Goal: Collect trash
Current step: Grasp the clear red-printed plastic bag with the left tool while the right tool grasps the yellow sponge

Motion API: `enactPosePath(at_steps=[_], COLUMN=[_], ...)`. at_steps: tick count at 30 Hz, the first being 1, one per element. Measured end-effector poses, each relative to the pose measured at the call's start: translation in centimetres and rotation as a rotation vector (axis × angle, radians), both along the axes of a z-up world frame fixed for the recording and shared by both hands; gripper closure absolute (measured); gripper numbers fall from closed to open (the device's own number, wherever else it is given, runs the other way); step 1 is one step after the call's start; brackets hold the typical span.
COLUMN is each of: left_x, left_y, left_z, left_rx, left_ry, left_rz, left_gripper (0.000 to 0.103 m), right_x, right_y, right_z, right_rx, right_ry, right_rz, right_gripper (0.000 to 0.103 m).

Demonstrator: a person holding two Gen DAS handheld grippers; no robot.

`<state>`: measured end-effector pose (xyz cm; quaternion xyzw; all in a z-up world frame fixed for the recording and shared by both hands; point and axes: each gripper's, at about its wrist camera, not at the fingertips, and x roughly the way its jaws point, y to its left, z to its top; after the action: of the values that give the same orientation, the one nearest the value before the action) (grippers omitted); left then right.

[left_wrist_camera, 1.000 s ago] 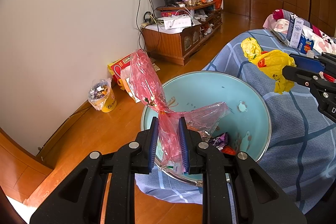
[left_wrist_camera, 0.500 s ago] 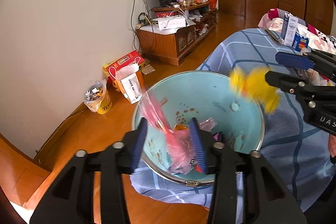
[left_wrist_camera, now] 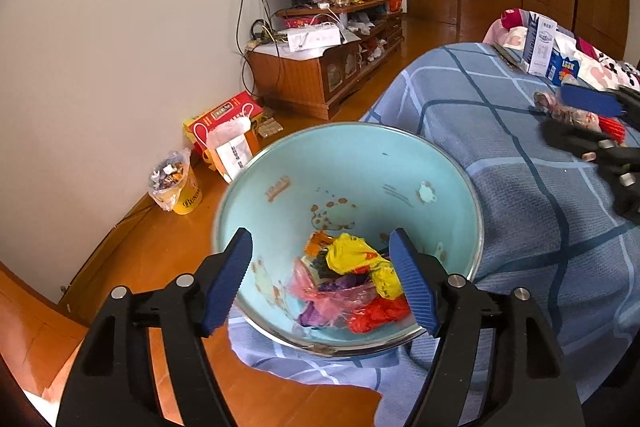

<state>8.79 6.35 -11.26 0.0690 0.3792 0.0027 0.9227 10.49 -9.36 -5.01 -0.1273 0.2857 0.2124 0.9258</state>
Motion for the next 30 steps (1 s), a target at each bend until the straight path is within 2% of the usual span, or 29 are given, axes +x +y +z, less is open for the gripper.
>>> enactPosePath(at_steps=[6, 10, 14, 19, 25, 26, 27, 30], left_x=[0.7, 1.3, 1.7, 2.0, 3.4, 3.7, 4.1, 4.6], left_y=[-2.7, -4.8, -7.4, -10.2, -12.0, -12.2, -12.6, -13.2], left_z=[-1.4, -2.0, -2.1, -2.0, -1.9, -1.9, -1.8, -1.2], left_rx=[0.013, 0.019, 0.026, 0.037, 0.05, 0.046, 0.041, 0.027], left_ry=[0.023, 0.03, 0.024, 0.01, -0.011, -0.009, -0.007, -0.017], left_rz=[-0.041, -0.072, -0.114, -0.162, -0.169, -0.169, -0.167, -0.167], left_gripper=[0.024, 0.024, 0.022, 0.021, 0.02, 0.02, 0.02, 0.02], right_x=[-1.3, -2.1, -2.5, -2.3, -1.9, -1.9, -1.7, -1.9], right_y=[-7.7, -13.8, -17.6, -19.8, -20.3, -20.5, -20.7, -21.2], right_z=[-0.4, -1.2, -2.6, -4.2, -4.9, -5.0, -5.0, -5.0], right_rx=[-0.036, -0.035, -0.02, 0.001, 0.009, 0.013, 0.019, 0.035], right_ry=[0.016, 0.055, 0.106, 0.152, 0.186, 0.191, 0.197, 0.212], right_rz=[-0.19, -0.349, -0.446, -0.491, -0.518, -0.522, -0.522, -0.504], right_gripper=[0.042, 0.038, 0.037, 0.037, 0.037, 0.041, 0.05, 0.065])
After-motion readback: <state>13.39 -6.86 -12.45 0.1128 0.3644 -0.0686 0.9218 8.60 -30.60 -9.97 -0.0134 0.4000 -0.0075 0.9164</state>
